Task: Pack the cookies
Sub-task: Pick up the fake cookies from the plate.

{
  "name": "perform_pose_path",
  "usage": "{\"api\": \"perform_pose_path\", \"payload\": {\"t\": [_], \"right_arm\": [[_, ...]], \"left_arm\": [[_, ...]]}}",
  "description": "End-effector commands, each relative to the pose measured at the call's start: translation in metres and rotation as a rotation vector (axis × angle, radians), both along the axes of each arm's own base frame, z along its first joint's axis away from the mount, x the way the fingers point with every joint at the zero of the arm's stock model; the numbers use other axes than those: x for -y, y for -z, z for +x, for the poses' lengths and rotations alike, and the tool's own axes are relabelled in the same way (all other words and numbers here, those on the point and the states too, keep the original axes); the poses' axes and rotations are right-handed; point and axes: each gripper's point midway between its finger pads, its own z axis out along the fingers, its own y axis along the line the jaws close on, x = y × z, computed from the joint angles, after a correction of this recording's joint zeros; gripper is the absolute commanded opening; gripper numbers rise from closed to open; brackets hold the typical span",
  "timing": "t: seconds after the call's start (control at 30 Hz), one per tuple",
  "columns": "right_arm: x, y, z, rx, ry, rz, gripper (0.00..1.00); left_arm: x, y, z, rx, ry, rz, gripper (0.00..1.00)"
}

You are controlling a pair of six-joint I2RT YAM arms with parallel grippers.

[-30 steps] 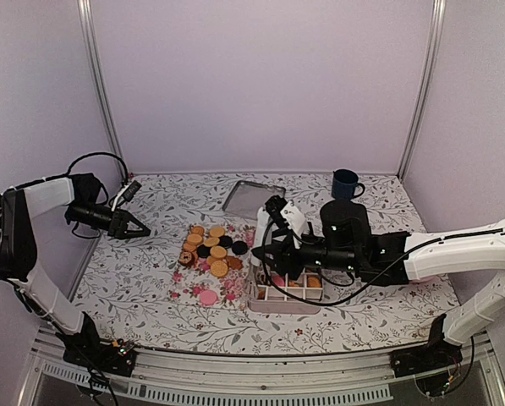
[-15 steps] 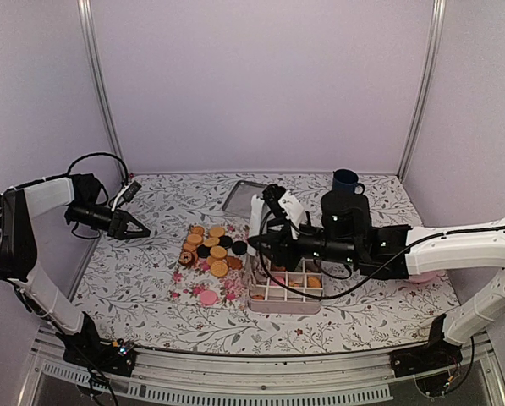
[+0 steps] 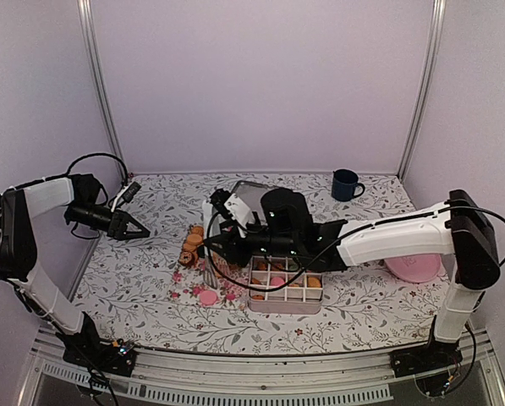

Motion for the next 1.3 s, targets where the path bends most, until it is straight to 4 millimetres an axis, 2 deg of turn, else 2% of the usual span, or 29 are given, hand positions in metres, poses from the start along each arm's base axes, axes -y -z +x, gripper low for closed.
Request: {"api": "perform_pose_path", "payload": {"t": [0.0,0.1,0.2,0.37,0.5,0.67,0.83,1.07,1.27], "right_arm": [[-0.035,-0.011,-0.001,0.057,-0.060,0.059,0.44],[-0.044,0.001,0.002,0.056,-0.057,0.043,0.44],[-0.048,0.009,0.001,0.052,-0.055,0.039,0.44],[-0.053,0.022,-0.006,0.037,-0.069,0.021,0.44],[-0.053,0.033,-0.013,0.026,-0.082,0.000,0.44],[-0.049,0.043,-0.019,0.014,-0.083,-0.021,0.44],[-0.046,0.050,-0.025,0.003,-0.088,-0.035,0.44],[-0.037,0.065,-0.023,0.014,-0.058,-0.089,0.45],[-0.025,0.067,-0.023,0.032,-0.040,-0.117,0.41]], "left_arm": [[-0.004,0.001,0.002,0.003,-0.007,-0.001,0.60],[-0.004,0.001,0.003,0.000,-0.010,0.003,0.63],[-0.005,0.002,0.003,-0.002,-0.011,0.005,0.77],[-0.006,0.005,0.005,-0.005,-0.023,0.017,0.84],[-0.011,0.005,0.012,0.027,-0.060,0.051,0.99],[-0.027,0.005,0.027,0.104,-0.150,0.161,0.99],[-0.061,0.004,0.050,0.224,-0.310,0.343,0.99],[-0.086,0.001,0.057,0.297,-0.403,0.456,0.99],[-0.104,-0.001,0.066,0.317,-0.485,0.512,0.99]]}}
